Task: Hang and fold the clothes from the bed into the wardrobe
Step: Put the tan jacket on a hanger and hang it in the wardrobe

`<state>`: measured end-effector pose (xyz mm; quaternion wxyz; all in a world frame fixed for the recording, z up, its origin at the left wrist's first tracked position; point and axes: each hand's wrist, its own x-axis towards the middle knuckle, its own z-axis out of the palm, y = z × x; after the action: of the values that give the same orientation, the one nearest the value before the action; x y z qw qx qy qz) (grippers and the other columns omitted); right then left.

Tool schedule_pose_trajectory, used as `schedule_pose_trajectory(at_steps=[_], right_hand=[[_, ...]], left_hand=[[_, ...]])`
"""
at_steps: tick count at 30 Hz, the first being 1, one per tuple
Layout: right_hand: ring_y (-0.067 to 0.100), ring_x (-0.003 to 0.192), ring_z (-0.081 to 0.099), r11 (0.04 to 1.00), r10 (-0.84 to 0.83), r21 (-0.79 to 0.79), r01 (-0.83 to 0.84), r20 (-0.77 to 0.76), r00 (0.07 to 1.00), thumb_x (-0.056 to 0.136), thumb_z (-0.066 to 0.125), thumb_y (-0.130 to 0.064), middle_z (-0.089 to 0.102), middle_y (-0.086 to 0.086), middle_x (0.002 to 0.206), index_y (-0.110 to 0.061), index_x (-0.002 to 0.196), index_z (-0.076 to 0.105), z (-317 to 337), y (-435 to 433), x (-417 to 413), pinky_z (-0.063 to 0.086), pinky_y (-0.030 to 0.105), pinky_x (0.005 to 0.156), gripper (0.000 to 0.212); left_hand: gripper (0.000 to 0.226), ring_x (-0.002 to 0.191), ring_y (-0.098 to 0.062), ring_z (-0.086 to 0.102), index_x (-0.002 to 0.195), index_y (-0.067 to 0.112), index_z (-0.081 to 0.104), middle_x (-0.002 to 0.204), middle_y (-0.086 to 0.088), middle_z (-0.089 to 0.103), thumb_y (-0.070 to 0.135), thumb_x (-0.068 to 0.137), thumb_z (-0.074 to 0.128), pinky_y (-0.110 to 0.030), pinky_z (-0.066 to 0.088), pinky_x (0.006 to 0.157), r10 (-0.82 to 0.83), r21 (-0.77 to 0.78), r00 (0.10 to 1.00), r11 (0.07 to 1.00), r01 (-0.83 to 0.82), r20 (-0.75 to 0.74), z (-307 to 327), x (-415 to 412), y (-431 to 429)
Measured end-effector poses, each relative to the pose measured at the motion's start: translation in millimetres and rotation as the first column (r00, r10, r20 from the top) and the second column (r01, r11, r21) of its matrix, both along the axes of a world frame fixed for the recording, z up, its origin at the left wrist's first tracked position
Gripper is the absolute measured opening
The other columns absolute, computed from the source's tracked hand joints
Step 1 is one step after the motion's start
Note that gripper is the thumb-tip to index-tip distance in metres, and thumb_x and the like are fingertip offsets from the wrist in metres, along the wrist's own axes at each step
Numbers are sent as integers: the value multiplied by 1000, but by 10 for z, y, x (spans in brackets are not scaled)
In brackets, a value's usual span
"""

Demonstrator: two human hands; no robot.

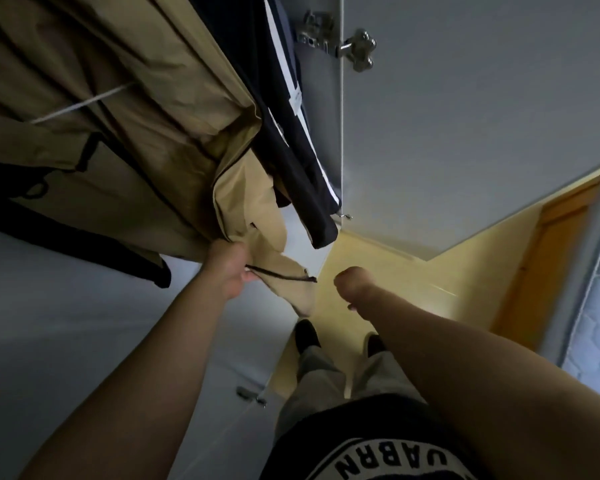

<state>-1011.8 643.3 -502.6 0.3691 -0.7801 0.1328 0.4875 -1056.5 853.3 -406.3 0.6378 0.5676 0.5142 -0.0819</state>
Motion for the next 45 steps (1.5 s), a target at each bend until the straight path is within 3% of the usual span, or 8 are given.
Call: schedule_pose_trajectory(at_steps=[5, 10, 22, 26, 29, 36, 42, 45], right_hand=[[36, 113, 59, 950, -278, 61, 308, -293, 915, 107, 39, -42, 49, 11, 123, -10, 130, 46, -279, -117, -94, 54, 46, 92, 40], [32, 110, 60, 910, -319, 134, 393, -380, 868, 104, 40, -54, 55, 4, 123, -17, 125, 49, -455, -62, -125, 51, 44, 93, 43], [31, 65, 62, 882, -451, -23, 470, -329, 830, 98, 58, -6, 61, 15, 79, 3, 98, 56, -880, 186, -388, 59, 44, 84, 9], [34, 67, 66, 868, -467, -11, 497, -361, 807, 92, 59, 9, 67, 21, 87, 7, 98, 61, -1195, 428, -483, 61, 49, 74, 7], [32, 67, 69, 879, -419, 50, 473, -388, 821, 89, 65, 10, 70, 19, 80, 10, 100, 64, -1546, 654, -416, 62, 49, 79, 11], [29, 67, 74, 820, -432, 174, 545, -436, 789, 87, 67, 10, 75, 19, 87, 7, 102, 67, -2628, 1186, -147, 61, 35, 65, 15], [21, 69, 63, 673, -413, 356, 649, -547, 728, 92, 62, 11, 68, 15, 87, 4, 97, 65, -3247, 1596, -10, 61, 32, 72, 9], [18, 60, 62, 653, -398, 415, 633, -523, 754, 92, 65, 6, 67, 10, 69, 2, 100, 67, -3545, 1793, 38, 60, 29, 56, 9]], left_hand=[[33, 95, -22, 68, 133, 11, 59, 116, -9, 70, 2, 102, 52, -38, 62, 68, -7, -41, 1000, 999, 7, 0, 27, 11, -139], [36, 103, -26, 66, 134, 14, 57, 126, -11, 66, -1, 101, 53, -43, 62, 79, -40, -1, 998, 999, 40, -44, -34, -27, -142], [63, 108, -31, 63, 141, 8, 54, 131, -12, 62, -21, 87, 40, -43, 57, 90, 43, 85, 999, 996, -41, -17, -351, 10, 147], [48, 88, -20, 61, 138, -2, 53, 133, -18, 60, -14, 92, 44, -22, 55, 63, 3, 229, 998, 973, 11, -61, -592, 178, 293], [50, 91, -21, 56, 136, -6, 53, 139, -27, 56, -11, 86, 52, -28, 47, 78, 5, 296, 1000, 955, 2, -24, -906, 347, 458], [25, 85, -17, 73, 115, 8, 68, 98, -6, 74, 5, 91, 63, -27, 61, 72, 52, 170, 964, 980, -99, 262, -1855, 597, 675], [6, 106, -30, 70, 86, 22, 72, 96, -5, 76, 21, 81, 69, -49, 56, 97, -131, 409, 918, 912, -36, 373, -2666, 542, 874], [25, 104, -35, 71, 93, 17, 74, 99, -9, 77, 27, 71, 68, -57, 56, 95, -234, 507, 905, 862, 24, 354, -3043, 457, 997]])
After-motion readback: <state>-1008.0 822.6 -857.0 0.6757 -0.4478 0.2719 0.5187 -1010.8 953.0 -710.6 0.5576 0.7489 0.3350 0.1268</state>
